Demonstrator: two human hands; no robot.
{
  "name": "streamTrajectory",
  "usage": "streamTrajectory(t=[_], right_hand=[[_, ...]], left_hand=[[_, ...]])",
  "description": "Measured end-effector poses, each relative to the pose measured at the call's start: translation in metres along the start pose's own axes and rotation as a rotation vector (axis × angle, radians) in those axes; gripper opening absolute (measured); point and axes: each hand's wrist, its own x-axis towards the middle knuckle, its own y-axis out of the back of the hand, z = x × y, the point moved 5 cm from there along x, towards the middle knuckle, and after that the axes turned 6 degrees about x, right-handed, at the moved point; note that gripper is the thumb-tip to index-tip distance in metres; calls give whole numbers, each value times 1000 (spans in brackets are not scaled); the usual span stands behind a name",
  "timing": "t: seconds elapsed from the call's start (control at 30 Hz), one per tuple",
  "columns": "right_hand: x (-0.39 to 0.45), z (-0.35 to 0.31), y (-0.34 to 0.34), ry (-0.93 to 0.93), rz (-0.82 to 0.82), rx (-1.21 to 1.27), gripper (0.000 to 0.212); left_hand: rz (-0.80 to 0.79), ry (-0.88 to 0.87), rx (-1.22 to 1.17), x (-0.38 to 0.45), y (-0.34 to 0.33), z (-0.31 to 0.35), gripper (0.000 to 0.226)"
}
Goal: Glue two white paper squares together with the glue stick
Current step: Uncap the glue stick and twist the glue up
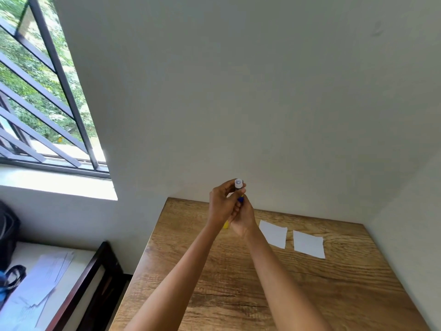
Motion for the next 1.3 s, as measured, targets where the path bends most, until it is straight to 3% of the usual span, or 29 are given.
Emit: streamTrajectory(t=[0.17,0.43,0.7,0.87,1.07,1.3], right_hand=[[-11,3,-4,5,-203,108,38],[-15,-9,-9,45,-163,95,26],[-11,-11,-13,10,-124,97,34],[-14,-10,-14,21,-198,32,32],[-12,-13,-5,30,-105,-12,36],[-18,-10,-1,16,-204,71,32]], left_hand=[[30,-105,13,1,7,11,23],[-12,-130,2,-1,10,16,20],[-21,-207,78,-5,-1,27,20],[-4,-187,75,0,9,22,19],[-46,-160,77,-5,1,20,17],[-67,-196,61,-3,7,17,18]])
